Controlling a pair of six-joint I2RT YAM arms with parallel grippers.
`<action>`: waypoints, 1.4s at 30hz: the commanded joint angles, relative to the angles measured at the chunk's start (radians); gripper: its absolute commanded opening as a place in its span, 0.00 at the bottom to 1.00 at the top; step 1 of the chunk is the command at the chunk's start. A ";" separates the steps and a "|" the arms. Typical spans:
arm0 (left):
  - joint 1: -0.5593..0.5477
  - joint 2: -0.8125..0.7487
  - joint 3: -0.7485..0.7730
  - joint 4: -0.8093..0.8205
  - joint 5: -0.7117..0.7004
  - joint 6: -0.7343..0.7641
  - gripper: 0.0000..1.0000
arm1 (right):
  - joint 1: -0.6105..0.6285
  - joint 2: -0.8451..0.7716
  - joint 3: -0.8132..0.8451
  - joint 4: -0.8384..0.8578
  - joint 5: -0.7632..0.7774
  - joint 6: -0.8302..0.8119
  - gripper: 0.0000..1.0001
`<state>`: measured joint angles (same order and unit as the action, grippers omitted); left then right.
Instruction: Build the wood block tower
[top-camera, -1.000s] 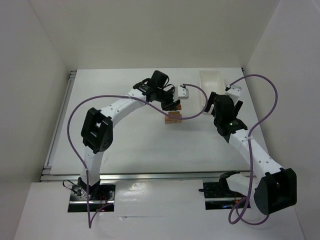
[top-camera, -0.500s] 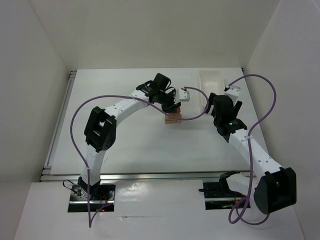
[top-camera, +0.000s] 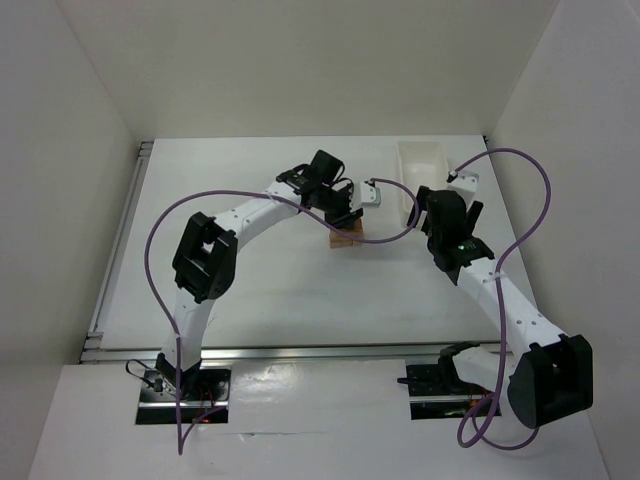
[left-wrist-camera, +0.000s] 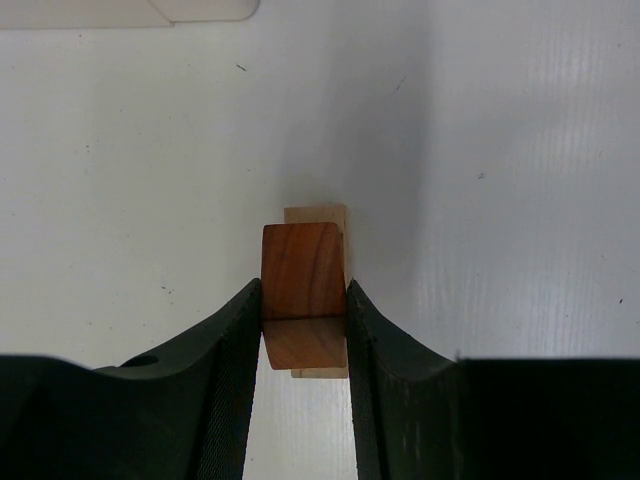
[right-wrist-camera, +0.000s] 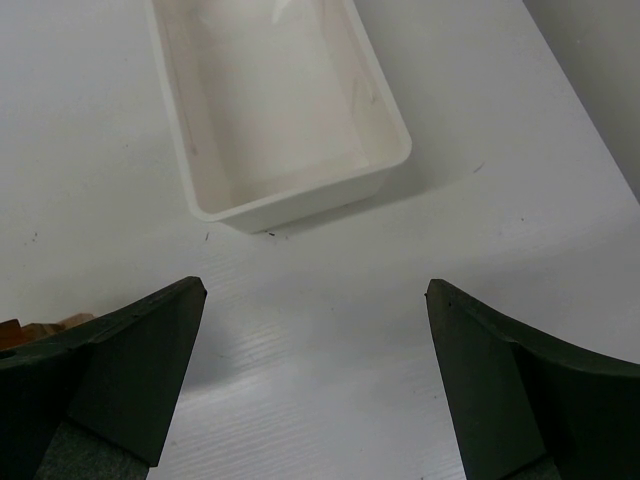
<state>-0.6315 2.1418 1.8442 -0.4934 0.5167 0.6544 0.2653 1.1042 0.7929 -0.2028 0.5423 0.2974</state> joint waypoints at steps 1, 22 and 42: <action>-0.007 0.013 0.030 0.024 0.022 0.021 0.13 | -0.005 0.005 0.035 0.009 0.005 -0.006 1.00; -0.007 0.013 0.020 0.004 0.002 0.051 0.13 | -0.005 0.014 0.035 0.009 -0.022 -0.017 1.00; -0.007 0.023 0.000 -0.014 0.003 0.060 0.14 | -0.005 0.014 0.035 0.019 -0.044 -0.026 1.00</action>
<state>-0.6338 2.1548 1.8439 -0.5014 0.4881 0.6819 0.2653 1.1183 0.7929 -0.2024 0.5003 0.2855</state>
